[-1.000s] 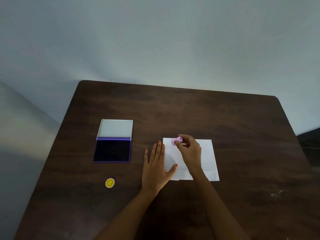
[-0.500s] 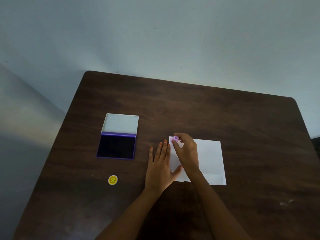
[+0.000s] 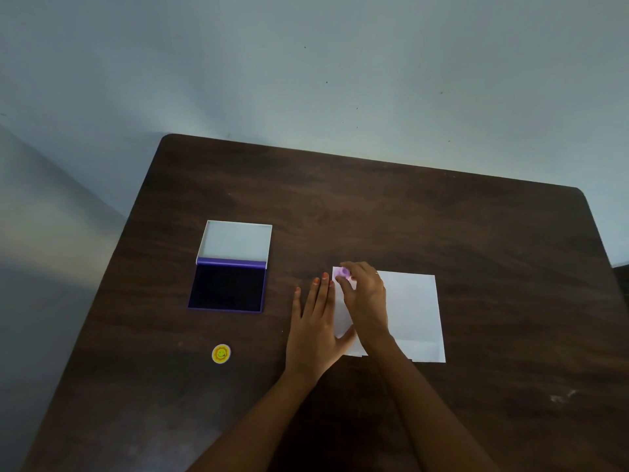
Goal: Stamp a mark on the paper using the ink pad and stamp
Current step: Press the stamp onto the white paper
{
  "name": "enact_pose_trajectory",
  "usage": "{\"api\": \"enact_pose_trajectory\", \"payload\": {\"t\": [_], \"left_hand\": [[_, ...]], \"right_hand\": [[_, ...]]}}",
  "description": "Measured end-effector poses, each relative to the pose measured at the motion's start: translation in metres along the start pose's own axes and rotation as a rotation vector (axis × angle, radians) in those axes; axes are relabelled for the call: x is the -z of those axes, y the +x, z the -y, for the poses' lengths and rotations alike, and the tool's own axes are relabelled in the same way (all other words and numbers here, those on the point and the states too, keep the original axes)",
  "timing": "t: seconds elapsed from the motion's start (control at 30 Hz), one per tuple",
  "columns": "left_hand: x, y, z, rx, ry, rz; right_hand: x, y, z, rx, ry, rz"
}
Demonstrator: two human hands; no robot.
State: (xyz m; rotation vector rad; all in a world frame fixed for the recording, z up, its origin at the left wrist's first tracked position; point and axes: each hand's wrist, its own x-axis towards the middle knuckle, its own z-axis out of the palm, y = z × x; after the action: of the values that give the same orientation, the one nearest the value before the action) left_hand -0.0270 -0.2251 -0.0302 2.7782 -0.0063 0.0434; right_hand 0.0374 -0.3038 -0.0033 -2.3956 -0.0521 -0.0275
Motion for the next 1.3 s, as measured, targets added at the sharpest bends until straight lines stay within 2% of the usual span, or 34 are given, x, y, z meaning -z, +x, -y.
{"api": "enact_pose_trajectory", "payload": {"t": [0.2, 0.8, 0.93, 1.07, 1.13, 1.3], "left_hand": [[-0.001, -0.002, 0.001, -0.02, 0.016, 0.017], [0.003, -0.001, 0.0, -0.013, 0.041, 0.047], [0.002, -0.002, 0.001, 0.026, -0.042, 0.045], [-0.003, -0.003, 0.004, 0.038, -0.07, 0.063], [-0.004, -0.002, 0.003, 0.049, -0.069, 0.075], [-0.007, -0.002, 0.004, 0.056, -0.061, 0.081]], "right_hand": [[-0.005, 0.001, 0.012, 0.138, -0.082, -0.055], [-0.005, 0.0, 0.011, 0.137, -0.124, 0.001], [0.005, 0.009, 0.005, -0.05, 0.04, 0.095], [0.031, 0.011, -0.005, -0.415, 0.5, -0.133], [0.045, 0.01, -0.011, -0.613, 0.742, -0.177], [0.066, 0.003, -0.027, -0.885, 1.209, -0.066]]}}
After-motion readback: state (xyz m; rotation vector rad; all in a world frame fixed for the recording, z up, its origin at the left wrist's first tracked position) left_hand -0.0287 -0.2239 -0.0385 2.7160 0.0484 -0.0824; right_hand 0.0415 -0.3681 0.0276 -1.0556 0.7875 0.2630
